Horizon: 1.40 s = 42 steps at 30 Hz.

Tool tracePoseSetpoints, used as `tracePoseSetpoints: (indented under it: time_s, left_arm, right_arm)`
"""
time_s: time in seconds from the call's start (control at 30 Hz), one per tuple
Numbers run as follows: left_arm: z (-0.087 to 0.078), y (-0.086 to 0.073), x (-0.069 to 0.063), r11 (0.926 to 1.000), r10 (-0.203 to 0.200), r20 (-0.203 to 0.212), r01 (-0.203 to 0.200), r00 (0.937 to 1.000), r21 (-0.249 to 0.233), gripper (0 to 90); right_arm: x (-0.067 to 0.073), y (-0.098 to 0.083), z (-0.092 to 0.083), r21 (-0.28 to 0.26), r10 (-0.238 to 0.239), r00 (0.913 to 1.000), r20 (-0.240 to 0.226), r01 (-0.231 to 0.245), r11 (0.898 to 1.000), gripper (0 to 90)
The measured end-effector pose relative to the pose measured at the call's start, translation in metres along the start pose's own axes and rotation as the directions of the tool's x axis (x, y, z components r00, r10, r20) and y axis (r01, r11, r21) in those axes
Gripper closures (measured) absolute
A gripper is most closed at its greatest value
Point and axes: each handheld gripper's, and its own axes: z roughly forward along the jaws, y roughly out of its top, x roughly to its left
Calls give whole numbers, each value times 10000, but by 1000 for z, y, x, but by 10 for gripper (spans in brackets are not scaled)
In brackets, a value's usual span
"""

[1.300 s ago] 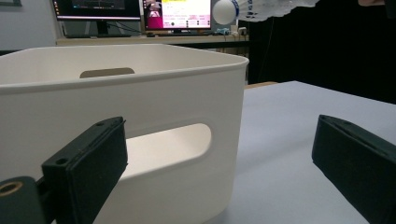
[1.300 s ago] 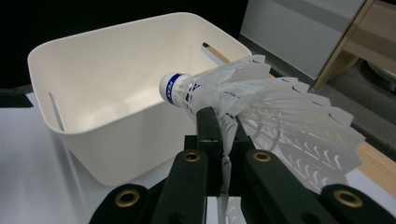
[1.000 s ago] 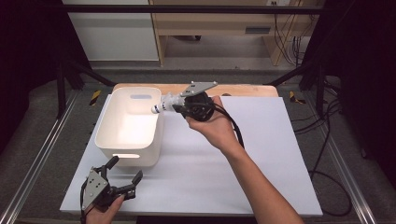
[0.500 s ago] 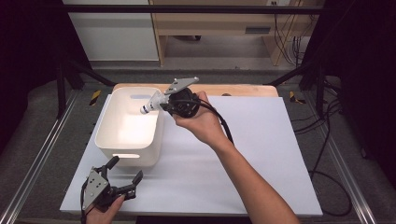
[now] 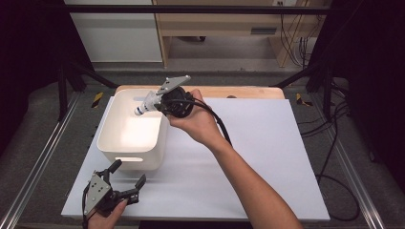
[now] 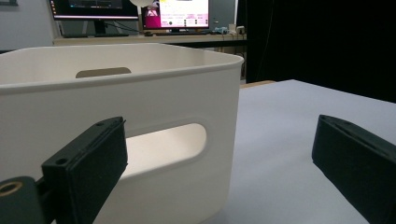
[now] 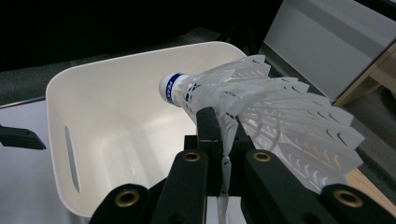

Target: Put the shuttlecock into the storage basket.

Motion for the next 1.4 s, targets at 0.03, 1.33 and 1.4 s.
tracePoseSetpoints:
  time_s: [0.03, 1.33, 1.4]
  left_arm:
    - [0, 0, 0, 10000, -5, 0, 5, 10000, 4, 35]
    - [0, 0, 1, 10000, -16, -13, 16, 10000, -2, 34]
    - [0, 0, 1, 10000, -19, 15, 19, 10000, -26, 34]
  right_arm:
    - [1, 0, 1, 15, -28, 10000, -6, 28, 10000, 893]
    - [4, 18, 26, 667, -715, 9969, -333, 736, 9951, 892]
    - [4, 18, 27, 680, -745, 9966, -361, 768, 9947, 893]
